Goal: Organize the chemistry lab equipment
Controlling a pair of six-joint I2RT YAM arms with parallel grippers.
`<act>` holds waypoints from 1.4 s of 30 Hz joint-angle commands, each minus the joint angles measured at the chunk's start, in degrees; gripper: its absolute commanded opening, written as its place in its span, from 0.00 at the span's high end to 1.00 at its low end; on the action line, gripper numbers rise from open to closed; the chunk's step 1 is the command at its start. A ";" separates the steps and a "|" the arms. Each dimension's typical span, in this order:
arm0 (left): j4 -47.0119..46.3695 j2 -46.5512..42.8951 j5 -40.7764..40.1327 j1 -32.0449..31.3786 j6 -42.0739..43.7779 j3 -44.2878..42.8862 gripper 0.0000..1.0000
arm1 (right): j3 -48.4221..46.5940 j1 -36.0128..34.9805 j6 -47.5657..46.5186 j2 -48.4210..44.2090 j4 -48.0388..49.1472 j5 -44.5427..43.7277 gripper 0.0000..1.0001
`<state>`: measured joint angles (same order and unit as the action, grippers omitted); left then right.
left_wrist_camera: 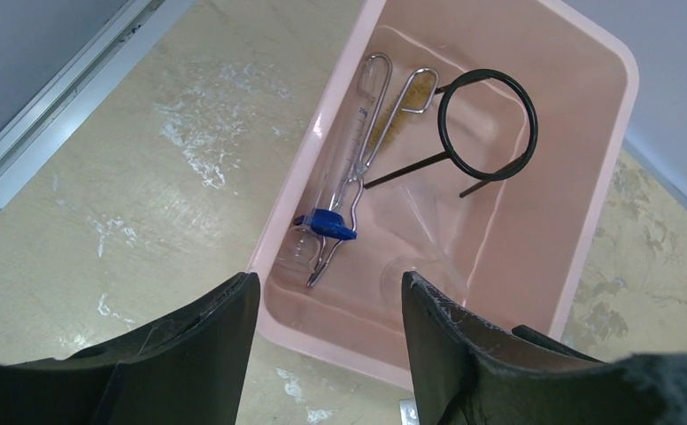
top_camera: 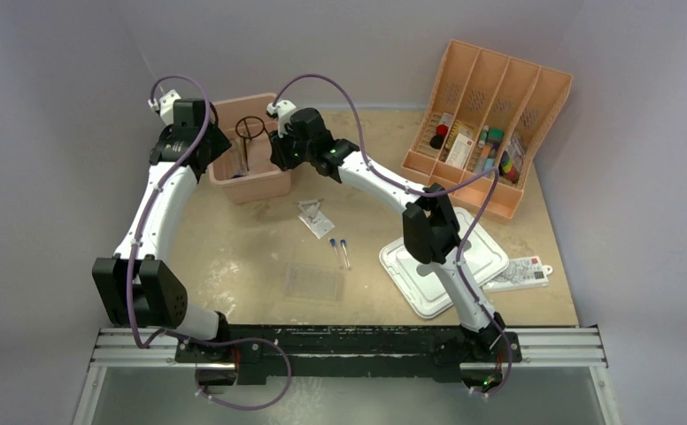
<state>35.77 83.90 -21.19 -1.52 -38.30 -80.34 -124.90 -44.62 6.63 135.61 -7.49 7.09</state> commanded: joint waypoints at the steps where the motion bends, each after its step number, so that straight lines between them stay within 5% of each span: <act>1: -1.05 0.04 1.62 0.37 0.98 -2.71 0.41 | -3.94 0.06 0.54 -2.55 -1.83 -0.94 0.68; 11: -1.95 -0.46 7.83 0.37 3.32 -5.53 0.41 | -0.52 0.00 5.06 -11.27 -1.55 3.17 0.58; 18: -3.51 -1.48 13.58 0.35 5.07 -6.64 0.39 | 12.72 0.14 4.96 -23.01 -1.22 -5.76 0.42; 24: -4.01 -2.57 16.26 0.30 6.22 -7.12 0.24 | 27.38 1.55 7.24 -29.69 -4.78 -13.39 0.32; 32: -3.16 -4.16 15.93 0.32 7.17 -6.30 0.13 | 30.56 12.46 25.50 -23.32 -11.52 0.45 0.38; 42: -3.58 -4.10 18.83 0.27 7.41 -6.12 0.11 | 21.96 12.58 30.20 -11.71 -15.16 4.90 0.41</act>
<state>34.41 81.52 -4.01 -1.52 -31.90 -84.79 -98.61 -30.37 33.15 124.25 -22.11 7.25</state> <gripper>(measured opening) 0.891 0.597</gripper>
